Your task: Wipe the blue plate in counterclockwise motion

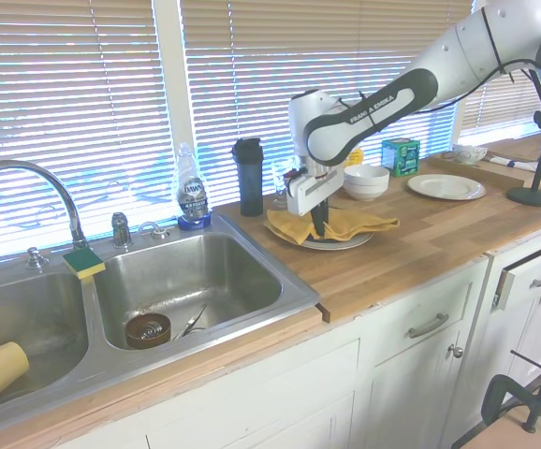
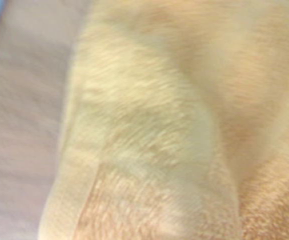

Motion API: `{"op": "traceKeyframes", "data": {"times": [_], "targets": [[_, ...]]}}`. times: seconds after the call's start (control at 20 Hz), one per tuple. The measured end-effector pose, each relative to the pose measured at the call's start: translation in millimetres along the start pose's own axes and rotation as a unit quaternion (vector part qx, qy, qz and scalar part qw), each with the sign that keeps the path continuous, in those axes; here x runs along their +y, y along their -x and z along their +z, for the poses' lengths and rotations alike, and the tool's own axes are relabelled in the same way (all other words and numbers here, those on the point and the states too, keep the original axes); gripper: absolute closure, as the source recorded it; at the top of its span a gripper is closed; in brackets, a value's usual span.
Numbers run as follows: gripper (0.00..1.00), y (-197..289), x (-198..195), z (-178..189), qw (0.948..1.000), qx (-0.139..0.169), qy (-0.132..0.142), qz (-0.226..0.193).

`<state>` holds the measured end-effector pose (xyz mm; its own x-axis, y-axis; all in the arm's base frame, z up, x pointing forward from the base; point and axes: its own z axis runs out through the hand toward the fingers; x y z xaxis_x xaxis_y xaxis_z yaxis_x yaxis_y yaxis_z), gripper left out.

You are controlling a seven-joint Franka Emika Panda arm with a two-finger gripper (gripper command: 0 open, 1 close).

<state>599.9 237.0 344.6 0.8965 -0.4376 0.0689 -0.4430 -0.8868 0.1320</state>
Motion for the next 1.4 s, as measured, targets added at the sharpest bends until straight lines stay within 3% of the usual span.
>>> {"op": "traceKeyframes", "data": {"times": [0.25, 0.6, 0.9, 1.15, 1.4], "targets": [[1.0, -11, 30, 15, 0.9998, -0.008, -0.001, 0.016], [1.0, -52, 73, 22, 0.9981, -0.044, -0.024, 0.037], [1.0, -84, 120, -11, 0.9955, -0.045, -0.056, 0.062], [1.0, -101, 189, -49, 0.9906, -0.05, -0.093, 0.087], [1.0, -113, 272, -43, 0.9836, -0.07, -0.119, 0.116]]}}
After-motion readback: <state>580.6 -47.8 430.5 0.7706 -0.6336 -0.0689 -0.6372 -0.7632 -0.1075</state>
